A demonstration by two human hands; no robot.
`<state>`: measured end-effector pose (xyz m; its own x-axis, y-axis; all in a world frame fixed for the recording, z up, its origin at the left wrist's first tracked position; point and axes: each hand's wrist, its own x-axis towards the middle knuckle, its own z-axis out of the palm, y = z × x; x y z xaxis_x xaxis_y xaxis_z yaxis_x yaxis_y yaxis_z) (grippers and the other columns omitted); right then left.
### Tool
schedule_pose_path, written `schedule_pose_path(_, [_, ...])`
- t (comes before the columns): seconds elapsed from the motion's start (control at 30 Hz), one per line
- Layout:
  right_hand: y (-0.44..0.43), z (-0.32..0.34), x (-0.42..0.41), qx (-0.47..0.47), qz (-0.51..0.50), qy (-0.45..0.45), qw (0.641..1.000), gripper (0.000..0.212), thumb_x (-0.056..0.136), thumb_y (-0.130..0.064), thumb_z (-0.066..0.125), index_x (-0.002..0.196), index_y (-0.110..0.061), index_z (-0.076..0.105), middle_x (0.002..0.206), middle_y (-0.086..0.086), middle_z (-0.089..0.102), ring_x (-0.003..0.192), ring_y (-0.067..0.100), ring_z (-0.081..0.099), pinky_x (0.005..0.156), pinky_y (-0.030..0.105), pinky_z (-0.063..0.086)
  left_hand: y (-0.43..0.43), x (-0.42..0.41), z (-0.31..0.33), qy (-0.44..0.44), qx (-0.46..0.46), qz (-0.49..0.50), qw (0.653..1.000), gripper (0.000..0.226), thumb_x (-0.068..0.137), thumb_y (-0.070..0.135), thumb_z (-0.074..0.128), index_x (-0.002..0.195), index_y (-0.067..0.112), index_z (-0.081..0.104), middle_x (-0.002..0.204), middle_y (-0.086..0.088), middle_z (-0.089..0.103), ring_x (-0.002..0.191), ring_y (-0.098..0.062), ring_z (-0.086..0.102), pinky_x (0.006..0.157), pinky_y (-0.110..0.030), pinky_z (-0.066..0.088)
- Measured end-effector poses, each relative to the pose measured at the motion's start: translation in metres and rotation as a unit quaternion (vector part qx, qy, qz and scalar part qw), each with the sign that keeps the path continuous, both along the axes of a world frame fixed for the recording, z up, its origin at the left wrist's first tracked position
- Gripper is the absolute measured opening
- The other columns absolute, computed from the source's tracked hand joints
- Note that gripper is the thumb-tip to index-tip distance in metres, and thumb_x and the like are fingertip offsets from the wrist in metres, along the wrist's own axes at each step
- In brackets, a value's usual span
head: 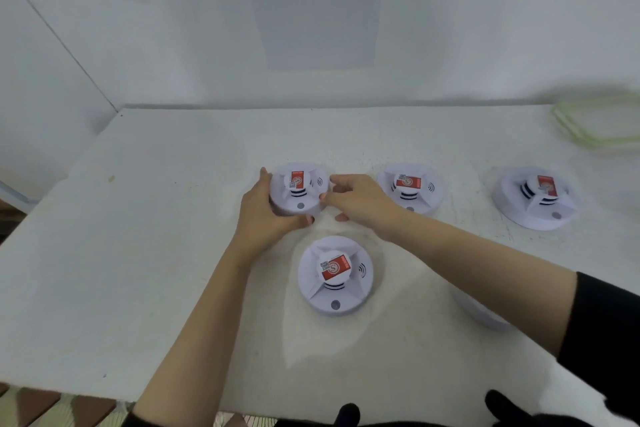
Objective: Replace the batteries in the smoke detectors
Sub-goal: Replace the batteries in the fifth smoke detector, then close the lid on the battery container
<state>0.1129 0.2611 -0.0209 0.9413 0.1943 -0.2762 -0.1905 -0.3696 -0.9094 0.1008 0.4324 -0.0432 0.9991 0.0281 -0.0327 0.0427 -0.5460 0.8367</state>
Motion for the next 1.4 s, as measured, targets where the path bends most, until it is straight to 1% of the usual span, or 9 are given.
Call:
schedule_pose_path(0.1, [-0.021, 0.019, -0.006, -0.034, 0.048, 0.024, 0.998, 0.051, 0.09, -0.02, 0.06, 0.138, -0.01, 0.044, 0.129, 0.006, 0.05, 0.101, 0.016, 0.054, 0.077, 0.021, 0.051, -0.015, 0.006, 0.032, 0.066, 0.066, 0.003, 0.996, 0.118, 0.05, 0.044, 0.083, 0.146, 0.007, 0.025, 0.145, -0.009, 0.042, 0.135, -0.026, 0.039, 0.1, -0.033, 0.037])
schedule_pose_path(0.2, [-0.059, 0.044, -0.012, -0.037, 0.075, 0.004, 0.996, 0.036, 0.089, -0.02, 0.061, 0.124, -0.013, 0.058, 0.117, 0.002, 0.061, 0.095, 0.015, 0.062, 0.072, 0.02, 0.054, -0.045, 0.012, 0.064, -0.011, 0.095, -0.01, 0.995, 0.095, 0.077, 0.032, 0.079, 0.151, 0.015, 0.022, 0.156, -0.003, 0.026, 0.144, -0.022, 0.023, 0.106, -0.035, 0.032])
schedule_pose_path(0.37, [-0.159, 0.087, -0.021, -0.091, 0.057, -0.059, 0.993, 0.024, 0.09, -0.02, 0.058, 0.114, -0.017, 0.064, 0.101, -0.006, 0.068, 0.09, 0.01, 0.066, 0.073, 0.02, 0.054, -0.14, 0.019, 0.098, -0.099, 0.042, -0.118, 0.987, 0.053, 0.083, 0.028, 0.073, 0.131, 0.021, 0.053, 0.129, 0.006, 0.057, 0.118, -0.009, 0.051, 0.091, -0.018, 0.036])
schedule_pose_path(0.57, [-0.312, 0.101, -0.006, -0.197, -0.075, -0.097, 0.973, 0.015, 0.089, -0.017, 0.06, 0.101, -0.014, 0.069, 0.095, -0.003, 0.067, 0.085, 0.017, 0.061, 0.071, 0.026, 0.051, -0.277, 0.046, 0.096, -0.084, 0.024, -0.215, 0.973, 0.028, 0.086, 0.023, 0.068, 0.114, 0.021, 0.063, 0.113, 0.007, 0.064, 0.091, -0.004, 0.061, 0.068, -0.002, 0.044])
schedule_pose_path(0.77, [-0.453, 0.071, 0.035, -0.444, -0.06, -0.011, 0.894, 0.035, 0.096, -0.019, 0.044, 0.129, -0.015, 0.054, 0.141, 0.007, 0.047, 0.13, 0.025, 0.041, 0.105, 0.032, 0.03, -0.382, 0.081, 0.068, -0.056, 0.096, -0.249, 0.962, 0.033, 0.09, 0.017, 0.063, 0.123, 0.02, 0.06, 0.131, -0.002, 0.056, 0.104, -0.015, 0.056, 0.082, -0.021, 0.04])
schedule_pose_path(0.97, [-0.51, 0.05, 0.055, -0.414, -0.012, 0.011, 0.91, 0.054, 0.09, -0.002, 0.038, 0.138, -0.025, 0.043, 0.151, 0.003, 0.031, 0.136, 0.021, 0.031, 0.107, 0.027, 0.027, -0.43, 0.101, 0.039, -0.048, 0.248, -0.304, 0.919, 0.046, 0.086, 0.005, 0.061, 0.129, 0.022, 0.057, 0.145, -0.003, 0.039, 0.134, -0.017, 0.035, 0.101, -0.024, 0.029])
schedule_pose_path(1.17, [-0.526, 0.036, 0.06, -0.359, 0.006, -0.03, 0.933, 0.036, 0.083, -0.003, 0.057, 0.111, -0.025, 0.063, 0.114, 0.002, 0.051, 0.108, 0.018, 0.049, 0.083, 0.024, 0.039, -0.444, 0.104, 0.023, -0.122, 0.262, -0.225, 0.931, 0.012, 0.082, -0.006, 0.058, 0.084, 0.005, 0.063, 0.1, -0.008, 0.057, 0.094, -0.027, 0.058, 0.08, -0.031, 0.047])
schedule_pose_path(1.3, [-0.532, 0.029, 0.058, -0.318, -0.004, -0.066, 0.946, 0.029, 0.077, -0.003, 0.067, 0.076, -0.029, 0.056, 0.095, 0.001, 0.053, 0.092, 0.017, 0.051, 0.071, 0.024, 0.041, -0.448, 0.1, 0.022, -0.151, 0.228, -0.196, 0.942, 0.023, 0.086, -0.008, 0.055, 0.102, 0.008, 0.059, 0.099, -0.003, 0.056, 0.082, -0.02, 0.055, 0.074, -0.026, 0.042])
schedule_pose_path(1.4, [-0.538, 0.028, 0.056, -0.299, -0.042, -0.101, 0.948, 0.022, 0.075, -0.001, 0.07, 0.08, -0.018, 0.057, 0.082, 0.002, 0.052, 0.07, 0.014, 0.051, 0.054, 0.012, 0.038, -0.45, 0.101, 0.025, -0.202, 0.208, -0.195, 0.937, 0.026, 0.084, -0.011, 0.057, 0.104, 0.004, 0.064, 0.1, -0.008, 0.058, 0.08, -0.017, 0.053, 0.078, -0.028, 0.045])
